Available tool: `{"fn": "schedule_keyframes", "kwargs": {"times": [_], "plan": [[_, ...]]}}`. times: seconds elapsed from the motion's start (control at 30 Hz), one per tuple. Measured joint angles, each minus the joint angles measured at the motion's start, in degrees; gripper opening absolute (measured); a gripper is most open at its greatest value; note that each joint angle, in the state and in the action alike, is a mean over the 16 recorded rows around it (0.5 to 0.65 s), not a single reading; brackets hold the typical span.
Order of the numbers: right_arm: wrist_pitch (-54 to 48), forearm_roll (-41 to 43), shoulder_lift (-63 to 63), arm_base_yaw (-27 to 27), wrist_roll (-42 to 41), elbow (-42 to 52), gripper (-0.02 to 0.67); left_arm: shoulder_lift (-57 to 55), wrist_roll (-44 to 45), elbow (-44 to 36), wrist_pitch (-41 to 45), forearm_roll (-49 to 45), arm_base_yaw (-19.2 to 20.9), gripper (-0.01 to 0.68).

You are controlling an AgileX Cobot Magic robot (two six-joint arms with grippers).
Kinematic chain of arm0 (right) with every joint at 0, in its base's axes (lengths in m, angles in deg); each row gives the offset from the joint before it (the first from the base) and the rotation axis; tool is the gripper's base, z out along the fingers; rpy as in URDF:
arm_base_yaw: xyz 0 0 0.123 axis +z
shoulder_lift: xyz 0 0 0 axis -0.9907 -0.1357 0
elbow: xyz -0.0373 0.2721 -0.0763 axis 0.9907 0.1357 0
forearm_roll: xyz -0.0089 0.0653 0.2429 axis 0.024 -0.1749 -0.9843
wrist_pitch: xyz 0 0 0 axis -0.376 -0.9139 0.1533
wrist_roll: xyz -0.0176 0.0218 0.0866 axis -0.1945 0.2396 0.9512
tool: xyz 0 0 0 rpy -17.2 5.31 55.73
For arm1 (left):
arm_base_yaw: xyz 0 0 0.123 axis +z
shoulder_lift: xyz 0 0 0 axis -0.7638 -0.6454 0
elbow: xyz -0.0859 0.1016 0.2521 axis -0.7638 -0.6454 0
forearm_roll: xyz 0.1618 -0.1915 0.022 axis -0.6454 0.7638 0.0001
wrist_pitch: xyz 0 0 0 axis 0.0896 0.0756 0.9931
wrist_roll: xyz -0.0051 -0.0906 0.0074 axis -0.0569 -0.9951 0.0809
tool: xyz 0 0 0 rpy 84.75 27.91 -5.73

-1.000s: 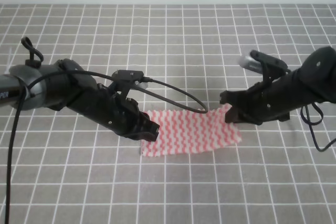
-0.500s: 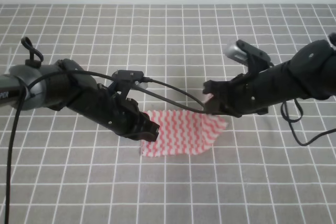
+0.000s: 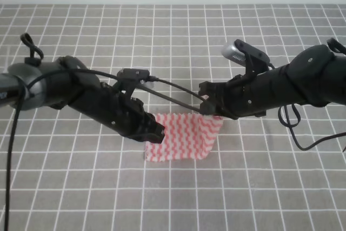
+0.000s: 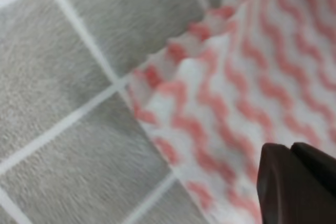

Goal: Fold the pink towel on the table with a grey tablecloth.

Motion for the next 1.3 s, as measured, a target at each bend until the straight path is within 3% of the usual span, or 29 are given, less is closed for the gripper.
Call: {"fn": "schedule_keyframes", "kwargs": {"times": [0.5,1.3], "plan": [[1.08,-0.31,-0.16,1.62,-0.34,-0.67,-0.015,4.26,0.58,0.61,3.74,0.8,6.87,0.005],[-2.83,-0.98,-5.28,5.52,-0.01,-7.95,-0.015,0.07,2.71,0.63,2.78,3.08,5.62,0.005]]}}
